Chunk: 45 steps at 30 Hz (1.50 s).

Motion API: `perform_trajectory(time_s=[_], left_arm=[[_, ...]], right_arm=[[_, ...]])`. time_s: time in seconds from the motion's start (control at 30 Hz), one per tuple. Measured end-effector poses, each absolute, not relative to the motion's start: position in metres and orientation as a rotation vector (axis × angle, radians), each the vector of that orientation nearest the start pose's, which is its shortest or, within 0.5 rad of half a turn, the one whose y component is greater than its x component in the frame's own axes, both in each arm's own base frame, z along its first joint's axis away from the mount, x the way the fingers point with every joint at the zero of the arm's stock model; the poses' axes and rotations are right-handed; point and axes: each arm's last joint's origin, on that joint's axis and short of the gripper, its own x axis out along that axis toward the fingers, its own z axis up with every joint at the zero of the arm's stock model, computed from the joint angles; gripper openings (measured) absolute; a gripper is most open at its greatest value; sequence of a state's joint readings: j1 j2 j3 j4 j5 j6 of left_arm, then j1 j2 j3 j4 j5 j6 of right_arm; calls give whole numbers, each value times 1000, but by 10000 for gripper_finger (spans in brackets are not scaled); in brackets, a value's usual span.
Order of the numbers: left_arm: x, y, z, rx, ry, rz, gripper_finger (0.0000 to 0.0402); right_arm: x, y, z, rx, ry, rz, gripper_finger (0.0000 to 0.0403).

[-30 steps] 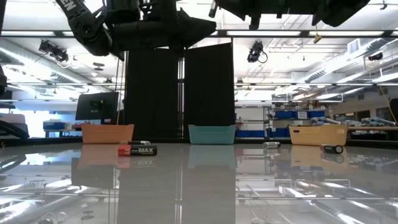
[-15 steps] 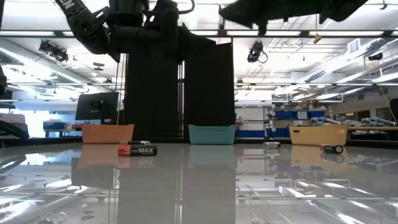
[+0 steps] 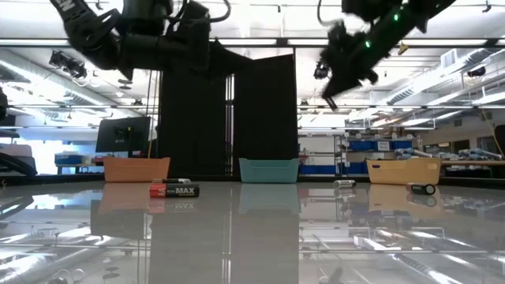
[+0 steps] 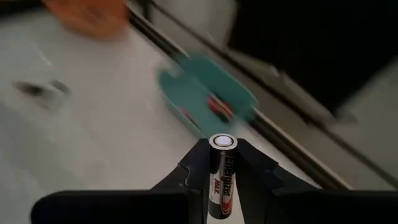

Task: Sort batteries
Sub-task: Put the silver battery into the yellow bin

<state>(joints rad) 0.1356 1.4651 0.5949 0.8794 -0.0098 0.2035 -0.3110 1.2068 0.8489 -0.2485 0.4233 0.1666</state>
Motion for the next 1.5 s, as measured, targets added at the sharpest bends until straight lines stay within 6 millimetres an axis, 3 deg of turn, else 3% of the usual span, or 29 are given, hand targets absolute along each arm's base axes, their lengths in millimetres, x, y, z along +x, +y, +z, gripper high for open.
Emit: perform_trajectory(time_s=[0.37, 0.83, 1.07, 1.5], left_arm=[[265, 38, 195, 177, -50, 198, 13], [261, 38, 193, 174, -73, 204, 14], [261, 38, 193, 171, -72, 204, 14], [261, 38, 193, 171, -66, 204, 14]], right_arm=[[180, -144, 241, 239, 946, -1018, 62], [174, -190, 186, 315, 1221, -1113, 63], [169, -203, 165, 357, 1313, -1131, 64], [166, -208, 156, 391, 1341, -1142, 70]])
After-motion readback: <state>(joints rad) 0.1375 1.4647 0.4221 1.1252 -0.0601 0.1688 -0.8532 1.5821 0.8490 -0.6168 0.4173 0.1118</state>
